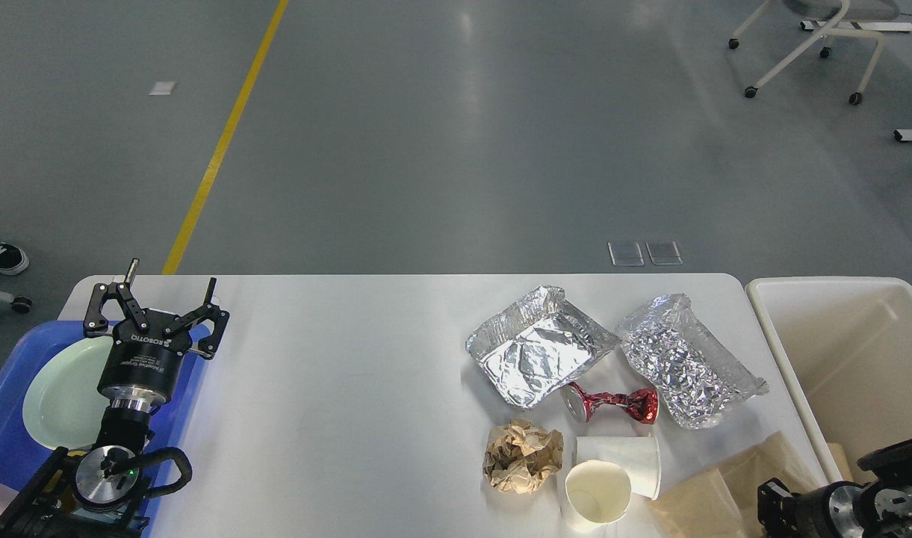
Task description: Tidy desktop
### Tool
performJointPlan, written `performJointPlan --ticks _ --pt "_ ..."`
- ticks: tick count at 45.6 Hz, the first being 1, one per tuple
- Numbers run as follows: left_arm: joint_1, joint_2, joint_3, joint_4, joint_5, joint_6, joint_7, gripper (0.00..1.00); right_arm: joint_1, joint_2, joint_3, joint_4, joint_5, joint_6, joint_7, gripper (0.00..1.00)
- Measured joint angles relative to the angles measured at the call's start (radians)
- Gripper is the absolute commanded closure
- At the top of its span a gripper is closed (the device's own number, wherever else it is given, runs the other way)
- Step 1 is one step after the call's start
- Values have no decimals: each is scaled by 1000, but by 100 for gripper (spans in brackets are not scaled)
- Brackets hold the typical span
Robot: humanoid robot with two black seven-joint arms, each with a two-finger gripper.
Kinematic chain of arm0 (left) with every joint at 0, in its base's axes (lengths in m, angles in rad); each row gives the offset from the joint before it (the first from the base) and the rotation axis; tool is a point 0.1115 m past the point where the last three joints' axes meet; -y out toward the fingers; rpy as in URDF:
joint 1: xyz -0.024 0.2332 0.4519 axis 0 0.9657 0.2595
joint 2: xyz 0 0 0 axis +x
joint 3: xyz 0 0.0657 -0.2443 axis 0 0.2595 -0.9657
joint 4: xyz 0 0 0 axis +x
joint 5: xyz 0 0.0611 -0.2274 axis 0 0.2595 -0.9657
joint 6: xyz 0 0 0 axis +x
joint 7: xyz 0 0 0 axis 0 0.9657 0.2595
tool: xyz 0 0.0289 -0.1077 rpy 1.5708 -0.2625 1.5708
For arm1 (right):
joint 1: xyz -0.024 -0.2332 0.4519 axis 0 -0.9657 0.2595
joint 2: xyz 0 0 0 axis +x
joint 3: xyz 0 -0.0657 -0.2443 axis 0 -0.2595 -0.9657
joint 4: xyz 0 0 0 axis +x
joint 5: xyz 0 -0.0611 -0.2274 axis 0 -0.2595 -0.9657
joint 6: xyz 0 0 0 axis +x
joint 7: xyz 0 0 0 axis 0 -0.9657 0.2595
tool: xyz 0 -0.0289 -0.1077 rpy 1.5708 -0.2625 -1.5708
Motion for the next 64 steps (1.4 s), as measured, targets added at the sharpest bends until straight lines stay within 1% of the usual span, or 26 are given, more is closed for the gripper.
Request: performJointPlan --ticks 6,14,22,28,38,44,47,51,59,64 --pt "0 0 0 0 0 0 0 4 33 -6 -38 2 -21 33 0 100" --pt "0 0 0 0 0 0 0 4 158 -43 -137 10 -109 149 3 100" --pt "0 0 0 0 0 0 1 4 358 -98 -258 24 -235 286 4 100" --pt "0 0 0 1 0 0 1 4 520 -124 -345 25 -283 393 7 100" --pt "0 0 0 1 0 0 1 4 826 -128 -495 26 -331 607 9 100" --pt "0 0 0 1 0 0 1 4 1004 -125 -551 55 -404 709 7 100" --pt "0 0 0 1 0 0 1 4 1076 -123 -570 88 -439 728 5 100" --pt "0 0 0 1 0 0 1 4 1120 -122 -580 117 -463 728 2 100" --pt "0 0 0 1 0 0 1 4 1128 -124 -582 121 -467 693 2 100" --pt "-1 0 0 0 0 0 1 4 1097 -140 -584 79 -462 638 2 100"
